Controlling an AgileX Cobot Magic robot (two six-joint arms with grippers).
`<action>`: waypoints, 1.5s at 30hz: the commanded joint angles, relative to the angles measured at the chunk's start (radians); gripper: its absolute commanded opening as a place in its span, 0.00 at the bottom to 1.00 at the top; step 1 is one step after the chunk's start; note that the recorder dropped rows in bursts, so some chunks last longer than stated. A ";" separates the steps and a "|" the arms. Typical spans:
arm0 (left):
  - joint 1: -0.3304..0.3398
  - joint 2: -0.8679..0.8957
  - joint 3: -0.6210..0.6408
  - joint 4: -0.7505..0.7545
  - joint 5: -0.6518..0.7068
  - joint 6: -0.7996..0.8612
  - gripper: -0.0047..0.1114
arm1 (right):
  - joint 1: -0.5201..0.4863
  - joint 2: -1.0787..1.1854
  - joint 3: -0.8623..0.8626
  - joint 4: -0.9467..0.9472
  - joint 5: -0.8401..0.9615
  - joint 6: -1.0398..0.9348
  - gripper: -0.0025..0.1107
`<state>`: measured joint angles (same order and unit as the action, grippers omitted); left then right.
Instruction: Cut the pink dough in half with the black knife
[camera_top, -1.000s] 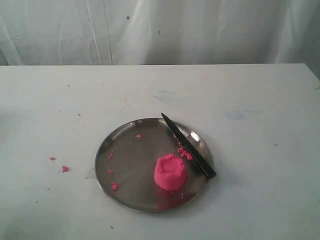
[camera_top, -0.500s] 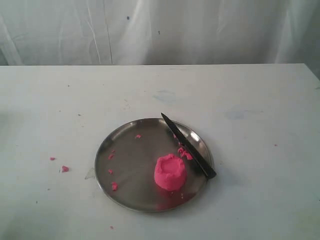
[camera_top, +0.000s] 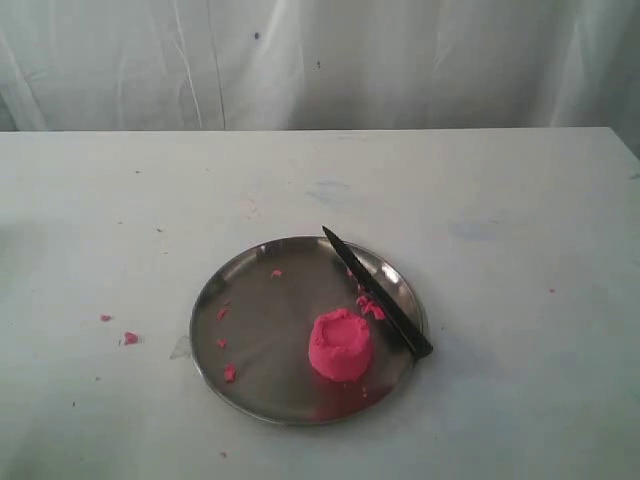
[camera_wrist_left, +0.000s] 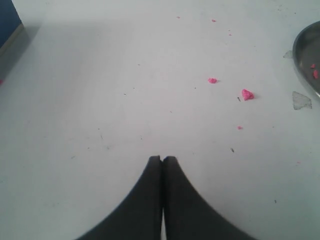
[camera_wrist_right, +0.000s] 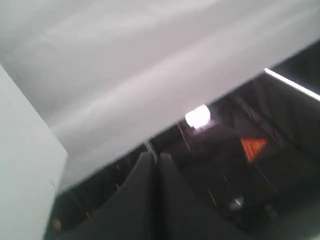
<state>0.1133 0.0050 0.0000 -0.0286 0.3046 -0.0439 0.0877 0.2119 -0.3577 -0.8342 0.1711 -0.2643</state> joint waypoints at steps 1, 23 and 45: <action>0.004 -0.005 0.000 -0.008 0.005 -0.005 0.04 | 0.050 0.099 0.080 0.064 -0.302 0.218 0.03; 0.004 -0.005 0.000 -0.008 0.005 -0.005 0.04 | 0.257 0.772 -0.236 0.559 0.338 0.426 0.03; 0.004 -0.005 0.000 -0.008 0.005 -0.005 0.04 | 0.300 1.085 -0.379 1.218 0.107 0.109 0.03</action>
<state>0.1133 0.0050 0.0000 -0.0286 0.3046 -0.0439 0.3844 1.2841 -0.7289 0.3571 0.3480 -0.1393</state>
